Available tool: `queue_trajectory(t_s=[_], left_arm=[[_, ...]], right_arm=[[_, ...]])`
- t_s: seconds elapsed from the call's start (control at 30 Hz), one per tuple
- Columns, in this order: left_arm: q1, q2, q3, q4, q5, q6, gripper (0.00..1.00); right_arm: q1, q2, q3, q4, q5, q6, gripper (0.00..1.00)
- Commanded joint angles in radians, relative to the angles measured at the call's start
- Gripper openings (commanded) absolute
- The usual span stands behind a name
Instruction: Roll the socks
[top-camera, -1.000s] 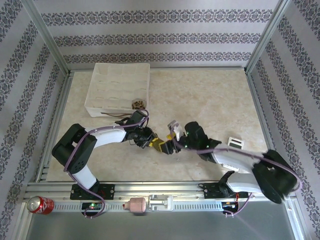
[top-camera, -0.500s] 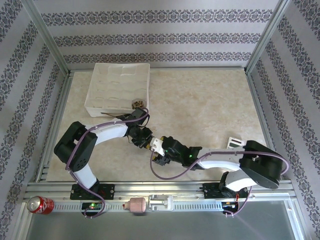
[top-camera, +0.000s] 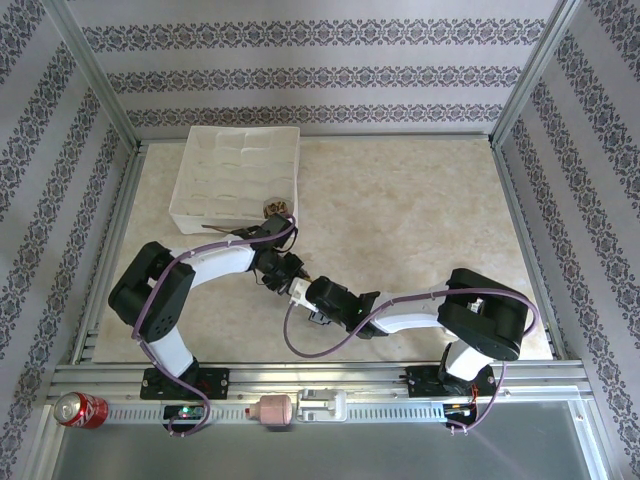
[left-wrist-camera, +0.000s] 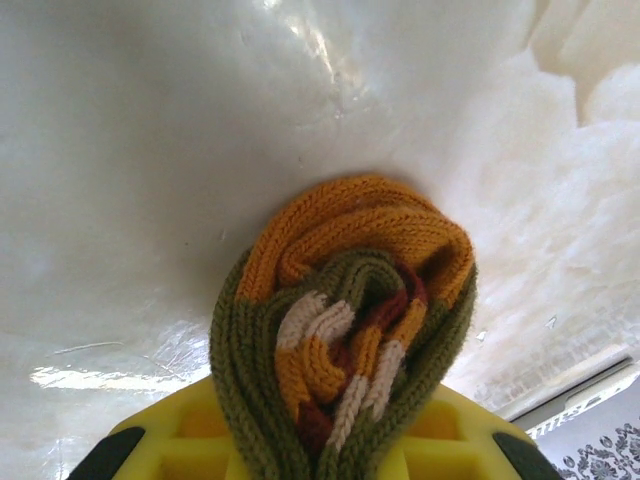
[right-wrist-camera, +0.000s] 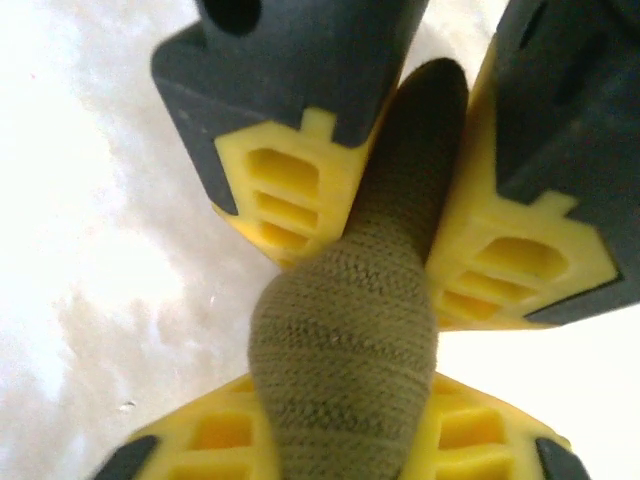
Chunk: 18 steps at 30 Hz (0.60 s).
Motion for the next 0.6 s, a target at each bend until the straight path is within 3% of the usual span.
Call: queue_trajectory(t_s=[0.0, 0.1, 0.2, 0.4, 0.57], left_arm=[[0.01, -0.002, -0.058, -0.052, -0.026, 0.003, 0.24], [0.017, -0.013, -0.093, 0.034, -0.02, -0.02, 0.41], [0.022, -0.008, -0.106, 0.083, -0.011, -0.024, 0.49], [0.027, 0.01, -0.155, 0.243, 0.011, -0.058, 0.53], [0.027, 0.022, -0.152, 0.268, 0.012, -0.053, 0.53]], right_arm=[[-0.019, 0.022, 0.0, -0.039, -0.02, 0.032, 0.03], [-0.037, 0.02, -0.012, -0.041, -0.087, 0.075, 0.0], [-0.065, 0.021, -0.026, -0.042, -0.159, 0.127, 0.0], [-0.145, 0.01, -0.054, -0.021, -0.328, 0.224, 0.0], [-0.227, 0.024, -0.074, 0.02, -0.518, 0.307, 0.0]])
